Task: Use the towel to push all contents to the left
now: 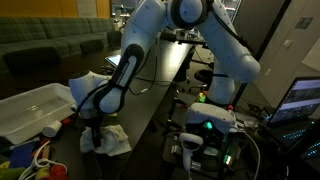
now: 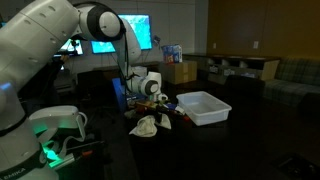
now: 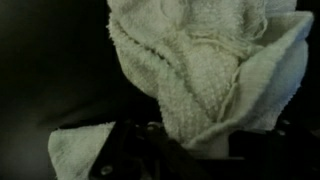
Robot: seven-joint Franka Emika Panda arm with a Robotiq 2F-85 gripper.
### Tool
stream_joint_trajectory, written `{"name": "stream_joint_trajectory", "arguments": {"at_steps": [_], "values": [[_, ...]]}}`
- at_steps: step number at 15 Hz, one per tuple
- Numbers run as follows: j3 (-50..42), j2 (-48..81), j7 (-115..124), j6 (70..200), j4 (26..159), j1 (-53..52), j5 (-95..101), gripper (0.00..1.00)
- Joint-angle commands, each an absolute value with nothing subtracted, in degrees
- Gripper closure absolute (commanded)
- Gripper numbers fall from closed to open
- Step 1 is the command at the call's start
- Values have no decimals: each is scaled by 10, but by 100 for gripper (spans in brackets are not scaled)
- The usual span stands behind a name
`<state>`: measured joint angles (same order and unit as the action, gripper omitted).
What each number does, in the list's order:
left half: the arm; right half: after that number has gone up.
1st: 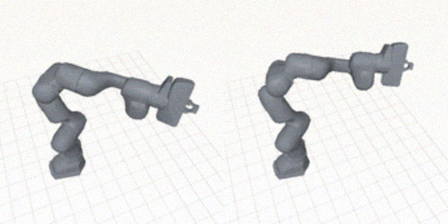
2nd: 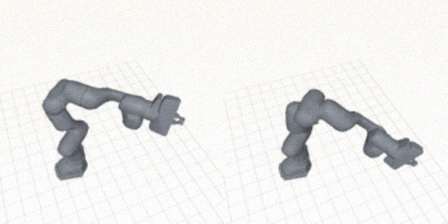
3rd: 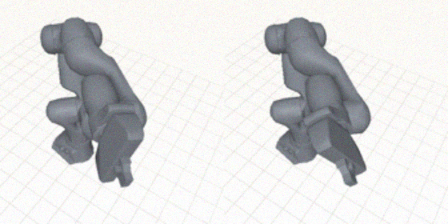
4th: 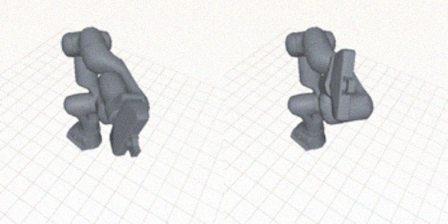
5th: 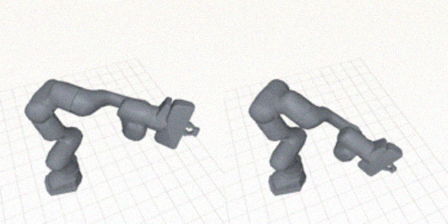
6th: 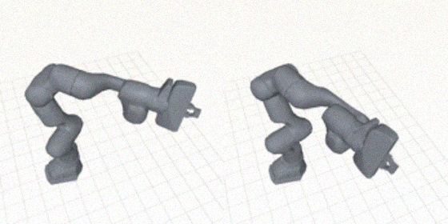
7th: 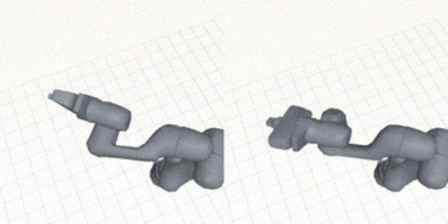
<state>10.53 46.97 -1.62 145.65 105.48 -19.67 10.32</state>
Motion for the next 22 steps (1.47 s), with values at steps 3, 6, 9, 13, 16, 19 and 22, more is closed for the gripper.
{"name": "stream_joint_trajectory", "arguments": {"at_steps": [3, 6, 9, 13, 16, 19, 22], "values": [[105, 510, -16, 1459, 977, -194, 78, 99], [82, 517, -6, 1456, 966, -188, 81, 99], [52, 521, 6, 1455, 976, -183, 89, 99], [24, 510, 14, 1452, 1019, -185, 101, 99], [29, 497, 24, 1444, 1040, -190, 98, 99], [34, 488, 41, 1431, 1056, -196, 94, 99], [47, 476, 40, 1410, 1072, -198, 91, 99]]}}
